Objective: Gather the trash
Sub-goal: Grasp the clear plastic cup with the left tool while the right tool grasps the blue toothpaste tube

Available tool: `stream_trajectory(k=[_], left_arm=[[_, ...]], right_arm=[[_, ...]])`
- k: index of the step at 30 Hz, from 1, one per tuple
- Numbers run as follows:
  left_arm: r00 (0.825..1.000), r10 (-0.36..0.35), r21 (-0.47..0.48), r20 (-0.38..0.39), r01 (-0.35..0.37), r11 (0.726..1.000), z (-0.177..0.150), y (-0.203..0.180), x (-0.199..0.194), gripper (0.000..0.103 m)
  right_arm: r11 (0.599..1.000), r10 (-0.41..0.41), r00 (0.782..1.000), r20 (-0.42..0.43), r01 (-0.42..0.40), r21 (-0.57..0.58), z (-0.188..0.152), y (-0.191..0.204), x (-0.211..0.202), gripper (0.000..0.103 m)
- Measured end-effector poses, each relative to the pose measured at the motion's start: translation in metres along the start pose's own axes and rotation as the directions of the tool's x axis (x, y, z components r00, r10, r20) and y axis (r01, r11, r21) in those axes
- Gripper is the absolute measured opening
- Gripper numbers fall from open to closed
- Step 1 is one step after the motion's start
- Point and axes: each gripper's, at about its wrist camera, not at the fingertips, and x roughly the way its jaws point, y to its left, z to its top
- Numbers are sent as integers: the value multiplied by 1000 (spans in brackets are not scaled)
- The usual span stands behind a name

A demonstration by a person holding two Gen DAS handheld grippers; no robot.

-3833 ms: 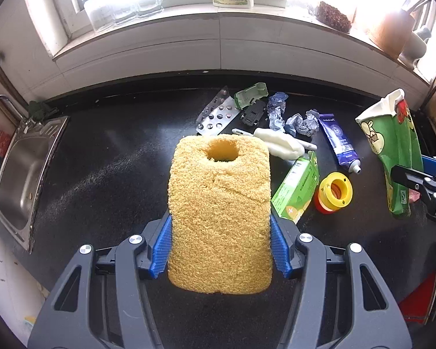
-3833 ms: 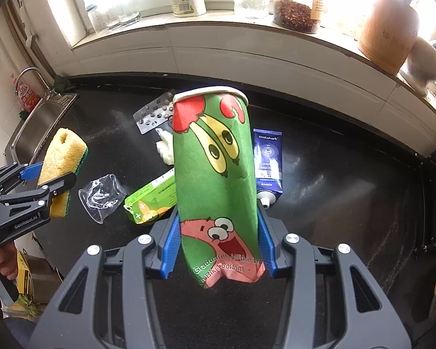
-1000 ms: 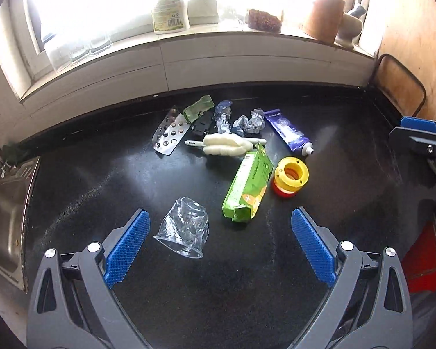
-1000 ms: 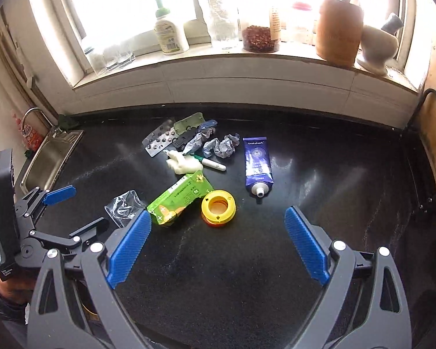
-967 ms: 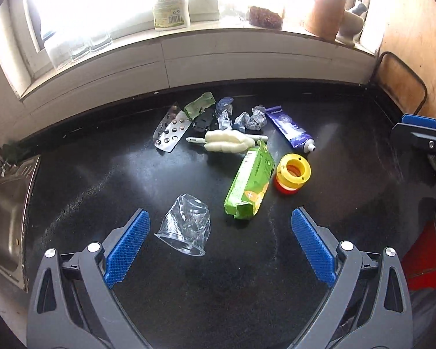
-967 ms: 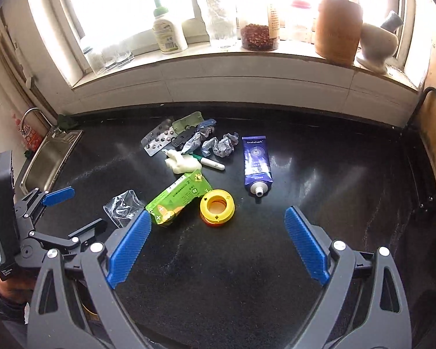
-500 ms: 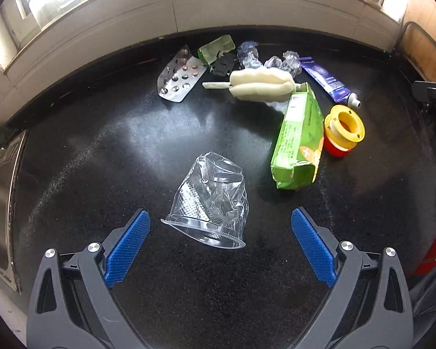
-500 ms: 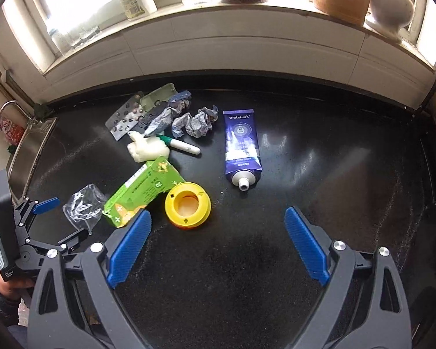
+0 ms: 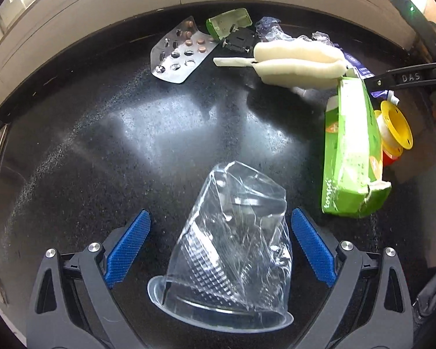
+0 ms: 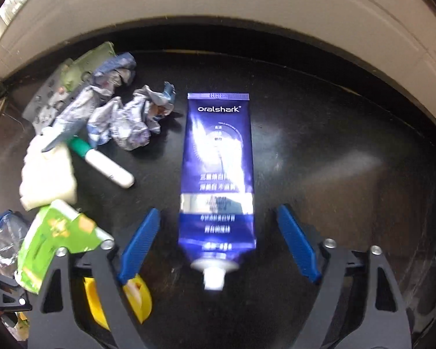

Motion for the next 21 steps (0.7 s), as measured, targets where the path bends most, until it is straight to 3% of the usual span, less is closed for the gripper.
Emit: stream_trajectory(k=[2,3,5,7,13,21], left_arm=[[1000,3,-3,13,-3,1000,4,-1,0,85],[1000,4,-1,24,-4,1000,6,-3,-1,80],[1000,6,-4,25,-6,1000,10,-5,-3,61],[1000,11,-5,25,-11,1000,13,-8,-5,47],[1000,16,-20,21,-16,1000,23,-6,-14,46],[996,38,-58,76,-34,998,26,-6,-70,46]], right_arm=[[1000,0,1000,13,0,-4,5,0,1,78],[1000,1,1000,16,-1,-10,6,0,1,70],[1000,3,999,36,-3,-21,5,1,-4,51],[1000,14,1000,27,-13,-24,5,0,-4,51],[1000,7,999,49,-7,-2,-5,-8,-20,51],[999,29,988,151,-31,11,-27,-10,-96,51]])
